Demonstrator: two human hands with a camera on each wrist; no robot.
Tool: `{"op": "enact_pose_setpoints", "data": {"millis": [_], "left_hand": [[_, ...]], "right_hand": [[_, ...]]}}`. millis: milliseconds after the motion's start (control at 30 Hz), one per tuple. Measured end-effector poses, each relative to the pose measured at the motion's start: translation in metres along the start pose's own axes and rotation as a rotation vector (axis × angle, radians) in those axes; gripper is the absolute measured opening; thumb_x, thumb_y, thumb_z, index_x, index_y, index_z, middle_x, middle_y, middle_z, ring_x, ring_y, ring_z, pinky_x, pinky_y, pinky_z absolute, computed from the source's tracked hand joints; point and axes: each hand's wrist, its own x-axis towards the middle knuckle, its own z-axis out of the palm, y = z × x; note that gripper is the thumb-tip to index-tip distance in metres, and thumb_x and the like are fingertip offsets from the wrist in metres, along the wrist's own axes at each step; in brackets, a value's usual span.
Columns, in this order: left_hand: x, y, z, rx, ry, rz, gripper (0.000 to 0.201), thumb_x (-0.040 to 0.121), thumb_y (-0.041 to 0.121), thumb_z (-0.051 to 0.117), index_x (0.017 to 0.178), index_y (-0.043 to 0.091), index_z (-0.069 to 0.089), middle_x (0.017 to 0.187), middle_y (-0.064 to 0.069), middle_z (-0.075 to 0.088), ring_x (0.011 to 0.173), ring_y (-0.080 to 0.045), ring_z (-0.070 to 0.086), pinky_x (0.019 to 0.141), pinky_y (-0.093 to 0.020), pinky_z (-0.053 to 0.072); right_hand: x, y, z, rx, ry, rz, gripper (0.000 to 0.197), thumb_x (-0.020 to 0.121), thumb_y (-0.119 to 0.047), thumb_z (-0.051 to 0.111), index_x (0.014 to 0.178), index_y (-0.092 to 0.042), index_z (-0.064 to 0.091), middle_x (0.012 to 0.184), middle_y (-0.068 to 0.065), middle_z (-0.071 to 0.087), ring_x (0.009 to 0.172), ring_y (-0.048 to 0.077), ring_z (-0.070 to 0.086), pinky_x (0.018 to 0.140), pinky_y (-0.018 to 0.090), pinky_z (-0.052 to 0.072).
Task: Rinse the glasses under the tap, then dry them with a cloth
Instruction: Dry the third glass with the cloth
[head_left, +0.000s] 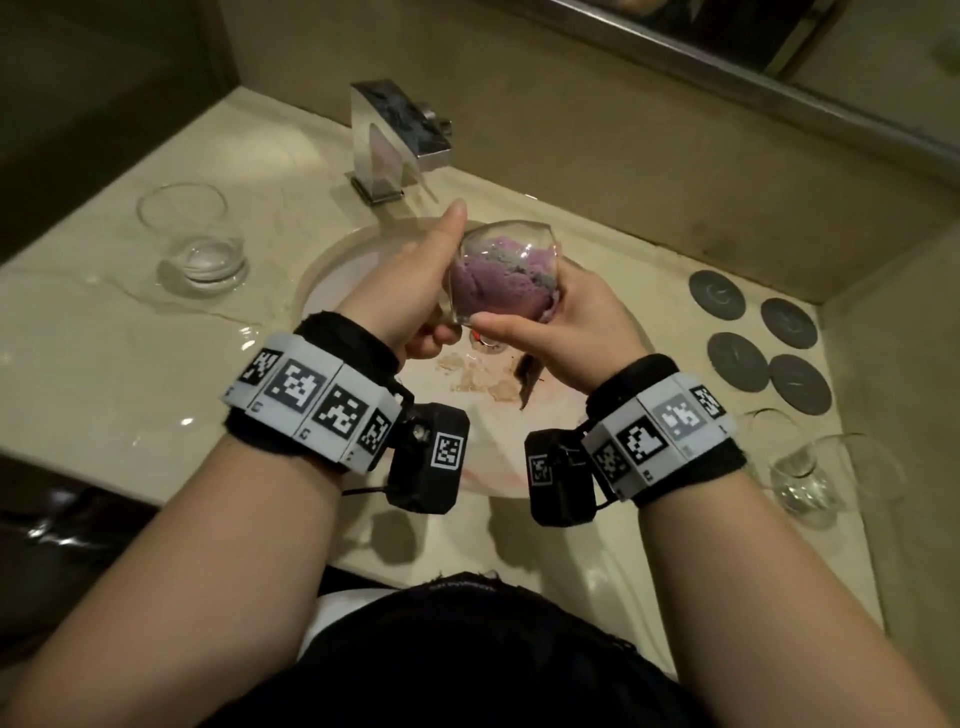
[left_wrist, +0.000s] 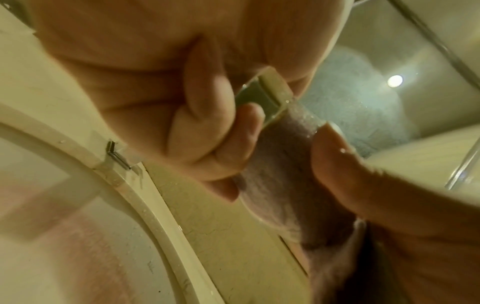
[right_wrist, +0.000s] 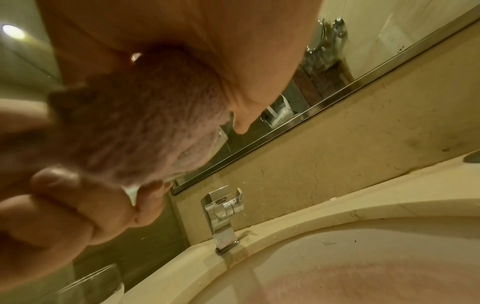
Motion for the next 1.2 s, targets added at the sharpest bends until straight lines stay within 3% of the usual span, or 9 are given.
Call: {"op": "enact_pose_setpoints", "data": {"millis": [167,300,400,533,667,833,1000,1100,1200], "left_hand": [[-0.005,-0.002,0.007,0.469,0.255,0.267,0.052,0.094,0.053,0.038,0.128,0.013,0.041,0.098,0.003,0.051,0.077,-0.011,0.049,0.061,-0.018,0.035],[-0.004,0.006,0.001,0.543,0.143,0.516,0.052,0.087,0.052,0.046,0.122,0.015,0.037,0.098,0.004,0.050,0.088,-0.013,0.054,0.073,-0.023,0.041],[0.000,-0.002,-0.006,0.311,0.036,0.426,0.042,0.092,0.053,0.037,0.118,0.021,0.035,0.102,0.004,0.056,0.081,0.003,0.058,0.063,-0.017,0.047],[0.005,-0.008,-0.009,-0.158,-0.133,-0.006,0.087,0.082,0.077,0.006,0.123,0.022,0.059,0.095,-0.005,0.071,0.066,-0.012,0.062,0.049,-0.020,0.044],[0.007,-0.009,-0.013,-0.304,-0.079,0.038,0.074,0.090,0.068,0.027,0.122,0.006,0.055,0.071,-0.007,0.053,0.042,-0.009,0.041,0.032,-0.012,0.027],[0.007,-0.011,-0.017,-0.084,0.147,0.202,0.061,0.088,0.064,0.038,0.120,0.014,0.047,0.090,-0.006,0.056,0.057,-0.014,0.050,0.044,-0.019,0.038],[0.001,-0.011,-0.024,0.265,0.185,0.588,0.035,0.094,0.049,0.039,0.118,0.024,0.036,0.103,0.007,0.052,0.090,-0.007,0.056,0.074,-0.017,0.047],[0.002,-0.013,-0.028,0.276,0.095,0.675,0.039,0.085,0.064,0.036,0.112,0.035,0.034,0.109,0.015,0.047,0.091,0.004,0.055,0.071,-0.009,0.047],[0.004,-0.018,-0.025,0.086,0.102,0.516,0.048,0.090,0.064,0.026,0.120,0.030,0.042,0.101,0.008,0.056,0.075,0.001,0.057,0.060,-0.014,0.044]], "right_hand": [[0.001,0.000,0.000,0.388,-0.018,0.106,0.032,0.070,-0.015,0.077,0.101,-0.016,0.066,0.091,0.001,0.073,0.094,0.025,0.068,0.095,0.050,0.047],[0.001,0.004,0.000,0.575,0.039,0.095,0.041,0.069,-0.005,0.072,0.108,-0.004,0.061,0.096,0.007,0.071,0.094,0.022,0.067,0.088,0.037,0.053],[0.002,-0.002,-0.008,0.190,0.087,0.046,0.044,0.067,-0.017,0.082,0.107,-0.015,0.063,0.102,0.003,0.070,0.108,0.026,0.062,0.102,0.041,0.043],[0.005,-0.016,-0.010,-0.570,0.024,-0.256,0.045,0.073,-0.037,0.077,0.112,-0.016,0.066,0.111,0.001,0.070,0.126,0.017,0.050,0.115,0.030,-0.013],[0.001,-0.028,-0.009,-0.605,0.045,-0.268,0.053,0.076,-0.031,0.075,0.122,-0.008,0.059,0.122,0.006,0.064,0.118,-0.019,-0.001,0.119,0.039,-0.005],[0.008,-0.032,0.012,-0.657,0.065,-0.148,0.050,0.079,-0.038,0.071,0.121,-0.016,0.058,0.119,-0.003,0.066,0.126,0.009,0.047,0.116,0.037,-0.016],[0.004,-0.041,0.018,0.304,-0.018,0.088,0.031,0.073,-0.023,0.077,0.101,-0.021,0.066,0.093,0.000,0.074,0.093,0.032,0.069,0.096,0.069,0.036],[0.002,-0.044,0.015,0.377,0.005,0.171,0.040,0.071,-0.015,0.077,0.109,-0.008,0.064,0.094,0.010,0.073,0.095,0.048,0.064,0.090,0.071,0.040],[0.002,-0.043,0.017,0.109,0.105,0.019,0.041,0.076,-0.015,0.076,0.114,-0.010,0.061,0.097,-0.003,0.071,0.103,0.025,0.065,0.108,0.050,0.035]]}}
